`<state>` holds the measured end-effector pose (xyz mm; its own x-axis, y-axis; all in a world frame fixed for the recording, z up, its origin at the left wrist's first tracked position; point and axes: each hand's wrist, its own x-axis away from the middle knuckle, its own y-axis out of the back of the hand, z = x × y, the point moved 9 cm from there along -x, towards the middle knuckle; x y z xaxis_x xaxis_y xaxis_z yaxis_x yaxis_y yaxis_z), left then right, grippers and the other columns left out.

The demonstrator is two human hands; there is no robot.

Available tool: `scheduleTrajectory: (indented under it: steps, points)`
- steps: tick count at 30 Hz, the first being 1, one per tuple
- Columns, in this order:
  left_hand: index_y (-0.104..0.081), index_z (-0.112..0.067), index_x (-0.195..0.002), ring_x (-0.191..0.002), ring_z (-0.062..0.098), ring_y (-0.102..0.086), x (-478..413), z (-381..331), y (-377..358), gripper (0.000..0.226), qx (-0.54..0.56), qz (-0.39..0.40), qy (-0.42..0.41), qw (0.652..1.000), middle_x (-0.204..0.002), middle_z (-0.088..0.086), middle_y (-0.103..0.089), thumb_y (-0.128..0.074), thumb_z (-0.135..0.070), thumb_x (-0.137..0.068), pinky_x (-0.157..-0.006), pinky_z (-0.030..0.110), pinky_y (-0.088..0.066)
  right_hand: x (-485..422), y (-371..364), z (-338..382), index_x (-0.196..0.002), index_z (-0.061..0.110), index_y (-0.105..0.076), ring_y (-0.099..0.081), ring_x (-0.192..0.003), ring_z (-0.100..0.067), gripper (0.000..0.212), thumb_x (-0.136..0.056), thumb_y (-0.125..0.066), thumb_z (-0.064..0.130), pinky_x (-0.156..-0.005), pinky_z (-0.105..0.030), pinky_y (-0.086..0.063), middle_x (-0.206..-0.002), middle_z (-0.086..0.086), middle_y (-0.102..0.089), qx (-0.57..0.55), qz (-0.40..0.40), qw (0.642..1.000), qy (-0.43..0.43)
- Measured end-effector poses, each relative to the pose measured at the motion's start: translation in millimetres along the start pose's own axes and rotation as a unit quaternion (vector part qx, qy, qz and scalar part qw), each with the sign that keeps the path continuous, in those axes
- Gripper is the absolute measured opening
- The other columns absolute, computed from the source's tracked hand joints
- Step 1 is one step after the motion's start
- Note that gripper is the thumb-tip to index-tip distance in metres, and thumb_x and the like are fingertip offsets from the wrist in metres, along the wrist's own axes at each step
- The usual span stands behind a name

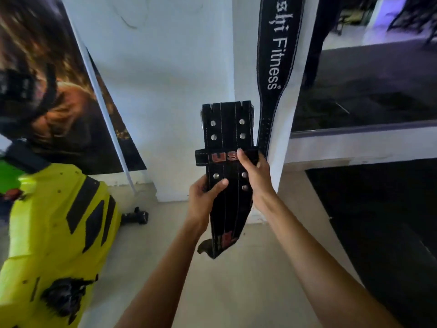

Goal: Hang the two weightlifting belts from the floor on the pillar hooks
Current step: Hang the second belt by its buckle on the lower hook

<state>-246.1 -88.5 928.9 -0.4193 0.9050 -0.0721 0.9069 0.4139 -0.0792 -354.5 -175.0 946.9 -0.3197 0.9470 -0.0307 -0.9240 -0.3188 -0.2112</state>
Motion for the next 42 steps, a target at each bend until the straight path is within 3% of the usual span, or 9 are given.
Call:
scheduleTrajectory:
  steps: [5, 11, 14, 17, 22, 26, 29, 36, 42]
  points:
    - [-0.066, -0.007, -0.098, -0.077, 0.015, -0.073, -4, -101, 2, 0.013, 0.060, -0.020, -0.078, 0.995, -0.082, -0.001, -0.076, -0.059, -0.003, -0.088, -0.066, 0.025, -0.058, 14, -14, 67, -0.106, 0.016, -0.060, -0.063, -0.093, -0.009, 0.022, -0.085, -0.064, 0.020, -0.083, -0.023, -0.051, -0.097, 0.006, -0.067, 0.084, 0.085, 0.987, 0.111]
    - [-0.067, -0.009, -0.095, -0.073, 0.011, -0.073, -16, -178, 1, 0.009, 0.119, -0.028, -0.131, 0.984, -0.078, -0.004, -0.075, -0.060, -0.007, -0.088, -0.060, 0.022, -0.057, 65, 15, -5, -0.105, 0.003, -0.063, -0.071, -0.086, -0.023, 0.029, -0.079, -0.071, 0.012, -0.080, -0.035, -0.058, -0.103, -0.015, -0.071, 0.125, 0.086, 0.988, 0.010]
    - [-0.067, -0.010, -0.096, -0.075, 0.013, -0.073, -14, -184, -5, 0.009, 0.125, -0.020, -0.129, 0.984, -0.082, -0.001, -0.075, -0.061, -0.009, -0.088, -0.061, 0.024, -0.058, 81, 13, 12, -0.123, 0.007, -0.053, -0.064, -0.096, -0.005, 0.054, -0.078, -0.069, 0.032, -0.090, -0.020, -0.047, -0.123, -0.002, -0.062, 0.122, 0.111, 0.986, -0.025]
    - [-0.066, -0.005, -0.101, -0.080, 0.018, -0.072, -12, -180, -18, 0.015, 0.118, 0.004, -0.127, 0.985, -0.089, 0.006, -0.073, -0.062, -0.010, -0.088, -0.066, 0.026, -0.058, 61, 5, 84, -0.130, 0.025, -0.050, -0.046, -0.124, -0.009, 0.089, -0.058, -0.058, 0.078, -0.111, -0.037, -0.028, -0.134, 0.012, -0.051, 0.063, 0.085, 0.993, 0.042]
    - [-0.066, -0.008, -0.105, -0.087, 0.022, -0.072, -2, -143, -43, 0.018, 0.101, 0.057, -0.101, 0.988, -0.093, 0.007, -0.074, -0.061, -0.014, -0.089, -0.072, 0.030, -0.058, 21, 12, 147, -0.086, 0.021, -0.070, -0.062, -0.102, -0.027, 0.009, -0.085, -0.063, 0.026, -0.100, -0.051, -0.045, -0.095, -0.003, -0.069, -0.044, -0.034, 0.995, 0.087]
    - [-0.068, -0.010, -0.102, -0.091, 0.024, -0.072, 28, -35, -48, 0.018, 0.006, 0.116, 0.033, 0.993, -0.094, 0.005, -0.076, -0.065, -0.017, -0.086, -0.074, 0.025, -0.057, 17, 23, 132, -0.079, 0.019, -0.070, -0.061, -0.093, -0.021, 0.010, -0.086, -0.063, 0.019, -0.077, -0.029, -0.050, -0.088, -0.001, -0.067, -0.077, -0.075, 0.992, 0.069]
    - [-0.069, -0.005, -0.105, -0.097, 0.027, -0.070, 41, 12, -40, 0.026, -0.125, 0.190, 0.100, 0.969, -0.103, 0.011, -0.074, -0.070, -0.017, -0.082, -0.082, 0.029, -0.056, 13, 33, 126, -0.081, 0.018, -0.070, -0.060, -0.095, -0.020, 0.008, -0.085, -0.064, 0.020, -0.082, -0.031, -0.047, -0.090, -0.001, -0.067, -0.093, -0.093, 0.990, 0.060]
    - [-0.069, -0.006, -0.107, -0.085, 0.019, -0.073, -14, -146, -45, 0.024, 0.028, 0.064, -0.075, 0.995, -0.096, 0.007, -0.074, -0.067, -0.017, -0.085, -0.080, 0.033, -0.059, 12, 26, 135, -0.105, 0.010, -0.068, -0.060, -0.112, -0.034, 0.026, -0.086, -0.062, 0.025, -0.100, -0.054, -0.045, -0.117, -0.018, -0.066, -0.079, -0.068, 0.990, 0.093]
    - [-0.070, -0.002, -0.095, -0.071, 0.021, -0.072, -24, -174, -54, 0.013, 0.110, 0.010, -0.074, 0.991, -0.084, 0.010, -0.072, -0.066, -0.008, -0.084, -0.068, 0.033, -0.060, 38, 26, 135, -0.112, 0.009, -0.063, -0.066, -0.098, -0.018, 0.029, -0.086, -0.063, 0.020, -0.087, -0.027, -0.053, -0.107, -0.007, -0.069, 0.039, -0.016, 0.988, 0.148]
